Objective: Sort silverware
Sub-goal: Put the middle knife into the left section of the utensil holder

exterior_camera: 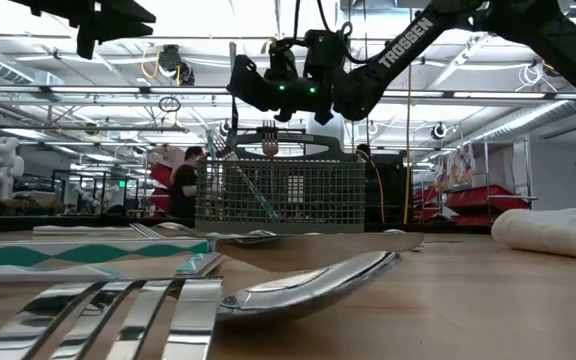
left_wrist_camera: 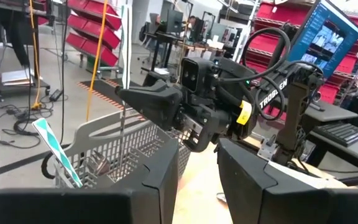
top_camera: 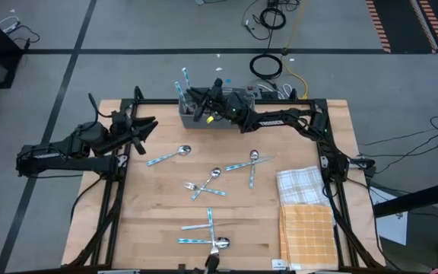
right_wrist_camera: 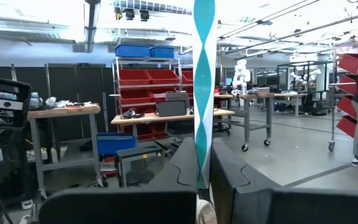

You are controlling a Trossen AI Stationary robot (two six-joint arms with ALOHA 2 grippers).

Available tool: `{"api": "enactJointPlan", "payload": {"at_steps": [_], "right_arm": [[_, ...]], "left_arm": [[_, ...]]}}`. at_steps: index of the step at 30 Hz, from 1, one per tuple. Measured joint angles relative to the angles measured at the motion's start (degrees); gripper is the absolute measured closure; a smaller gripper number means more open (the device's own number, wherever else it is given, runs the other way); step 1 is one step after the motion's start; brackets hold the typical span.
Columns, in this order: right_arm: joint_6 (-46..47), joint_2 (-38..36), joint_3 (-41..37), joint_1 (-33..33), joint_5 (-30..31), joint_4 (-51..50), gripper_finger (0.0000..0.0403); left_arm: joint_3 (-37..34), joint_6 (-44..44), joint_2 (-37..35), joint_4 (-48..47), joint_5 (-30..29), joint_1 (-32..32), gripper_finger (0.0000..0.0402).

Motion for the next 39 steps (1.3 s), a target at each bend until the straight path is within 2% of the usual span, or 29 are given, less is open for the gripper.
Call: {"api": "enactJointPlan", "payload": {"at_steps": [4,6,9,13,16,23,30,39], "right_arm": [[1.2,0.2,0.1,0.0,-0.5,0.4,0.0403],[2.5,1.5,1.5,-0.1,-3.2,0.8,0.0403],[4.4,4.9,7.6,0.0,-7.2,-1.1,0.0403],[1.7,8.1,16.5,0.8,-7.1,-6.7,0.0403],[-1.0,8.3,19.5,1.1,-7.1,-9.3,0.0402],[-3.3,6.9,19.6,0.7,-7.0,-21.9,0.0402],[-5.4,6.9,19.5,-0.8,-7.1,-25.1,0.0402],[1.8,6.7,12.2,-2.3,-7.5,-14.0,0.0402]], "left_arm": [[0.0,0.0,0.0,0.0,0.0,0.0,0.0285],[0.0,-0.1,0.0,0.0,0.0,0.0,0.0285],[0.0,-0.1,0.0,0.2,0.0,0.0,0.0285],[0.0,-0.2,0.0,0.2,0.0,0.0,0.0285],[0.0,-0.2,0.0,0.2,0.0,0.0,0.0285],[0.0,-0.2,0.0,0.2,0.0,0.0,0.0285],[0.0,0.3,0.0,0.2,0.0,0.0,0.0285],[0.0,0.3,0.0,0.1,-0.1,0.0,0.0285]]}}
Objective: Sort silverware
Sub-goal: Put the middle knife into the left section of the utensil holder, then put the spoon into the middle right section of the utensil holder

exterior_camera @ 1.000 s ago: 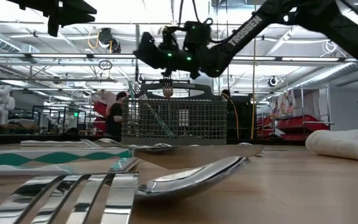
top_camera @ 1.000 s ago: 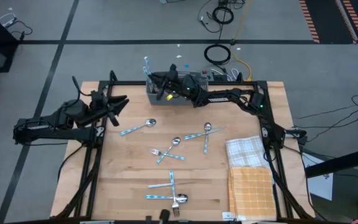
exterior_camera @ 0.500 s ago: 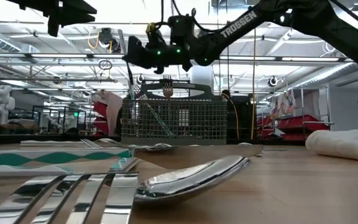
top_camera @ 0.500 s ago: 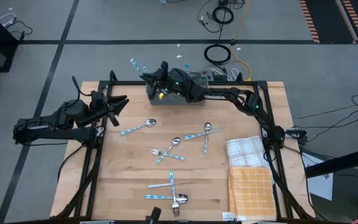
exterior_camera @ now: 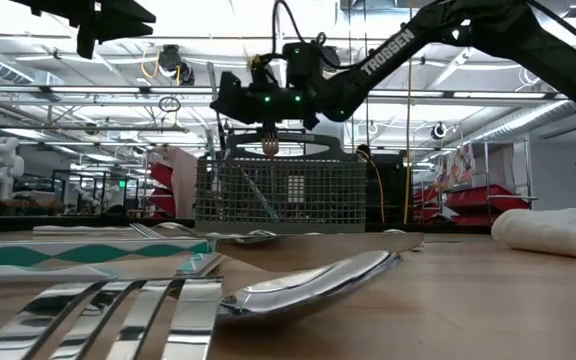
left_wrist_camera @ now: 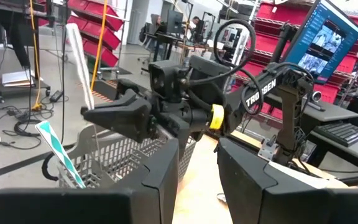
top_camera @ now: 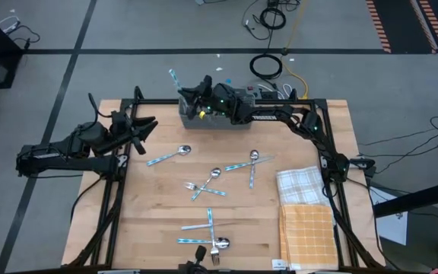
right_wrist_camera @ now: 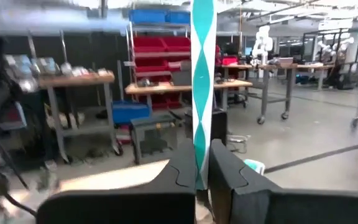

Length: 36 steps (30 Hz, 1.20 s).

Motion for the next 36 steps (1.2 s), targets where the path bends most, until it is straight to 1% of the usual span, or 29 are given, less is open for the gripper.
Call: {"api": "enactJointPlan", "payload": {"at_steps": [7,11,14,21,28,30,33,35,36], "right_arm": [[-0.1,-0.1,-0.7,0.4,-0.2,0.3,0.0402],[3.2,-0.2,-0.7,0.3,-1.1,-0.3,0.0397],[4.1,-0.2,-0.7,0.4,-1.1,-0.3,0.0378],[6.5,-0.2,-0.7,0.6,-1.4,-0.8,0.032],[8.3,-0.3,-0.8,0.7,-1.5,0.2,0.0286],[10.0,-1.4,-0.9,0.7,-3.3,-0.5,0.028],[10.6,-5.3,-1.3,0.8,-9.9,-6.1,0.0274],[8.8,-9.8,-1.3,1.2,-15.5,-13.9,0.0272],[6.7,-12.6,-1.3,1.5,-17.8,-19.7,0.0271]], "left_arm": [[0.0,0.0,0.0,0.0,-0.9,0.0,0.0285],[0.0,0.0,0.0,0.0,-1.2,0.0,0.0285],[0.0,-0.3,0.0,0.0,-1.2,0.0,0.0285],[0.0,-0.4,0.0,0.0,-1.2,0.0,0.0285],[0.0,-0.4,0.0,0.0,-1.3,0.0,0.0285],[0.0,-0.4,0.0,0.0,-1.3,0.0,0.0285],[0.0,-0.4,0.0,0.0,-1.3,0.0,0.0285],[0.0,-0.4,0.0,-0.1,-1.2,0.0,0.0285],[0.0,-0.4,0.0,-0.2,-1.3,0.0,0.0285]]}}
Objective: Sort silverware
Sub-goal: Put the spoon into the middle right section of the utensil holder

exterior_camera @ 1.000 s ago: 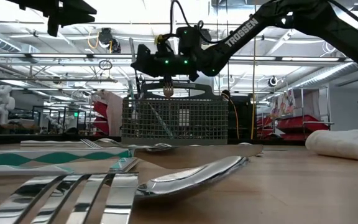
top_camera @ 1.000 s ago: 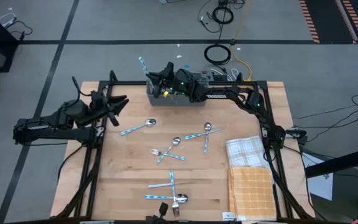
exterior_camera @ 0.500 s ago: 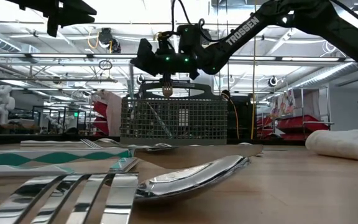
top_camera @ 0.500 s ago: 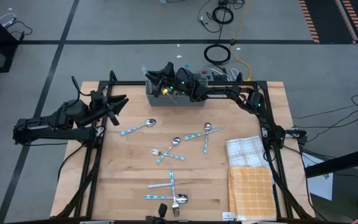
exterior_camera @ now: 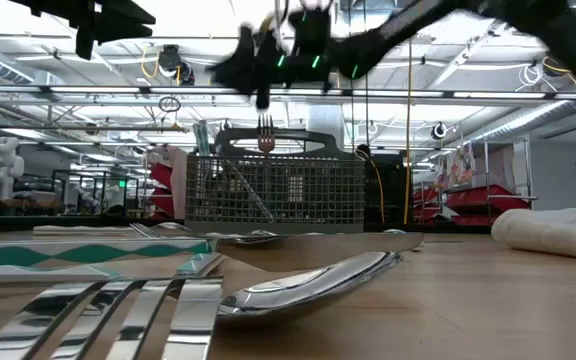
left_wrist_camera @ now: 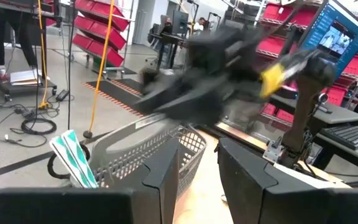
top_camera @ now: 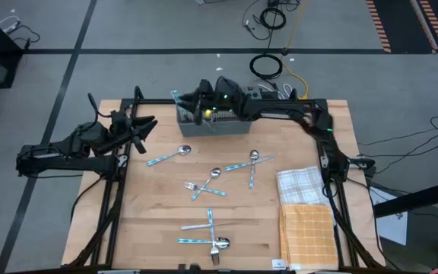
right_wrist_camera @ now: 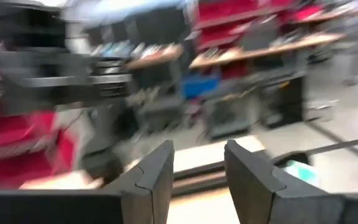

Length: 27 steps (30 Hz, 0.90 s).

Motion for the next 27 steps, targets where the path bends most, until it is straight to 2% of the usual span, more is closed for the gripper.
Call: {"api": "enactJointPlan", "payload": {"at_steps": [3,5,9,11,15,21,27], "right_arm": [[-10.4,-7.9,0.5,2.5,-1.3,-21.5,0.0271],[-16.2,-11.5,0.4,5.3,-0.2,-35.8,0.0271],[-19.7,-16.7,0.0,10.3,4.0,-54.8,0.027],[-19.9,-20.0,0.4,11.9,7.6,-59.9,0.027],[-18.5,-22.8,0.3,14.6,13.2,-67.6,0.027],[-15.6,-26.5,0.4,16.7,13.6,-73.1,0.027],[-13.7,-29.8,0.3,18.3,13.2,-82.1,0.027]], "left_arm": [[0.0,-0.3,0.1,-5.1,-0.2,0.0,0.0285],[0.0,-4.4,0.9,-11.7,-1.6,0.0,0.0285],[0.0,-13.8,5.1,-23.8,-1.9,0.0,0.0285],[0.0,-14.7,8.6,-26.2,-1.8,0.0,0.0285],[0.0,-12.2,18.2,-24.7,-1.0,0.6,0.0285],[0.0,-10.1,33.7,-24.1,4.8,4.9,0.0285],[0.0,-4.2,42.2,-18.1,13.9,10.2,0.0285]]}}
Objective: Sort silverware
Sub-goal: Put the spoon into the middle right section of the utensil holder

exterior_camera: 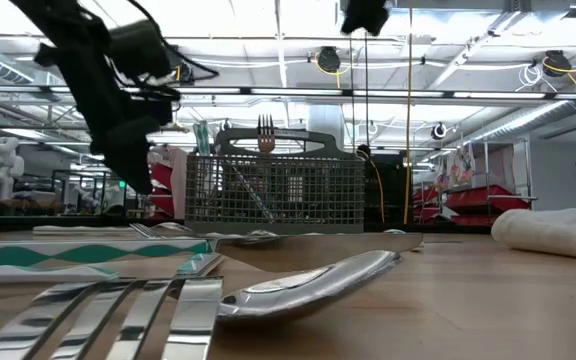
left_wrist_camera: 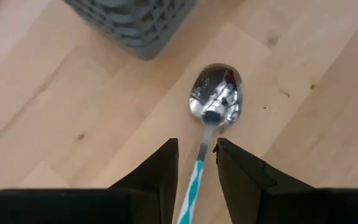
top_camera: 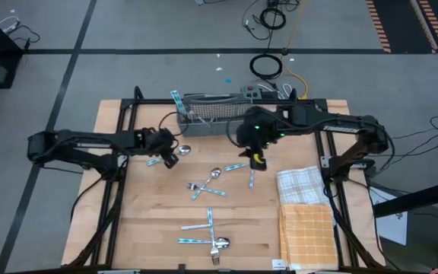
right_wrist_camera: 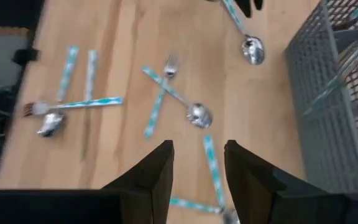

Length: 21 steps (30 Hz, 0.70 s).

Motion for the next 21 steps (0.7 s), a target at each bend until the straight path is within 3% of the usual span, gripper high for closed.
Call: {"api": "enactJointPlan", "payload": {"at_steps": [13,21], "right_arm": [[3.8,-8.6,0.1,2.2,0.6,-6.4,0.027],[4.2,-10.5,0.1,2.4,0.6,-10.0,0.027]], "left_arm": [[0.0,9.2,4.8,3.5,15.1,7.7,0.0278],[0.0,11.0,5.3,3.5,13.5,7.8,0.0241]]}}
